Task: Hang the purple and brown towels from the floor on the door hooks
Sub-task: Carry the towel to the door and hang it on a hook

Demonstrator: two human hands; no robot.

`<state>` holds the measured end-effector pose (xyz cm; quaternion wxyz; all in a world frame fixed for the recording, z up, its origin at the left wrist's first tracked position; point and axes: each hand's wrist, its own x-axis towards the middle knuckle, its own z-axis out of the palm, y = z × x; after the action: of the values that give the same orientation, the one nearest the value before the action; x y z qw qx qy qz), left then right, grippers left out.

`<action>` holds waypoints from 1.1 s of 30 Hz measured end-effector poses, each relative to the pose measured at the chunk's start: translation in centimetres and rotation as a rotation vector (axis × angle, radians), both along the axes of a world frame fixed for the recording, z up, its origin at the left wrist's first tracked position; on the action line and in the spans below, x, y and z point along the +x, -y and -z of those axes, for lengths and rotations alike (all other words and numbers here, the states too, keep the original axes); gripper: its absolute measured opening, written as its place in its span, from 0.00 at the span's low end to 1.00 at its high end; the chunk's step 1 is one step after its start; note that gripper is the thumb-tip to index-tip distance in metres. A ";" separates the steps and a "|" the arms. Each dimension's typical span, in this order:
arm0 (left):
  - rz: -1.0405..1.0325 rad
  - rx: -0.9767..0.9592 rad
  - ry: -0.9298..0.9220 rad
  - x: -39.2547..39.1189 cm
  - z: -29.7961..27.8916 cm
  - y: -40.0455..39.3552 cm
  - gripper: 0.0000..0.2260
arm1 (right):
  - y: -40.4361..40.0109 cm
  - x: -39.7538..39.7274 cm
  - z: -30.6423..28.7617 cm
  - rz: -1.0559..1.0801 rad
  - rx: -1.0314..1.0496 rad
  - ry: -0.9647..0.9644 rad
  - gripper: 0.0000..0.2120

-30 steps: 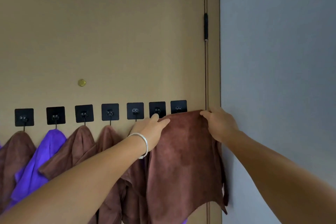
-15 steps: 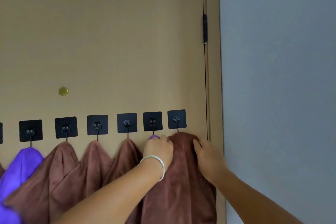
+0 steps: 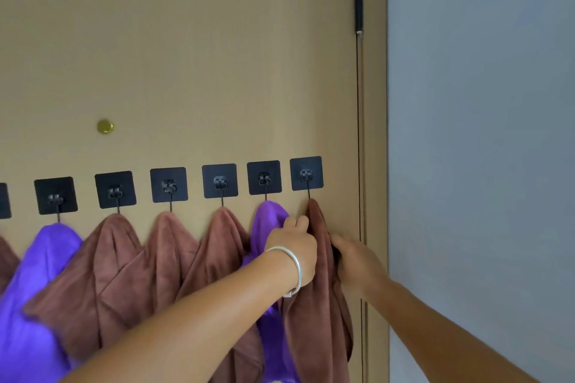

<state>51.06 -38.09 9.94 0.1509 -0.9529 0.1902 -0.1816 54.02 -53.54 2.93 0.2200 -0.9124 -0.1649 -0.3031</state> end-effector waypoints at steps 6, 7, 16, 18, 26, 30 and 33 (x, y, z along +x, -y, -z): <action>-0.005 0.161 0.031 0.6 0.9 -0.4 0.21 | -0.8 0.6 0.0 -0.011 0.094 -0.033 0.13; -0.007 0.166 0.033 0.7 1.0 -0.4 0.21 | -0.7 0.6 0.1 -0.003 0.070 -0.024 0.14; -0.012 0.179 -0.052 0.7 -0.5 -0.6 0.18 | 0.5 0.6 0.7 0.201 -0.023 0.138 0.18; -0.005 0.140 -0.028 0.4 -0.6 -1.2 0.17 | 0.5 0.6 0.9 0.223 -0.101 0.132 0.21; 0.128 -0.107 0.149 -1.3 2.5 -3.5 0.19 | 0.7 -0.6 1.7 0.184 -0.018 0.154 0.23; 0.181 -0.165 0.203 -1.7 4.1 -4.1 0.23 | 0.9 -1.2 1.4 0.180 0.062 0.189 0.22; 0.186 -0.162 0.225 -1.5 4.4 -4.4 0.24 | 0.8 -1.5 1.4 0.164 0.066 0.220 0.21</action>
<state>49.52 -33.68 5.50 0.0765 -0.9139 0.2445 -0.3149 52.56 -54.32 1.54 0.2052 -0.8763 -0.1030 -0.4235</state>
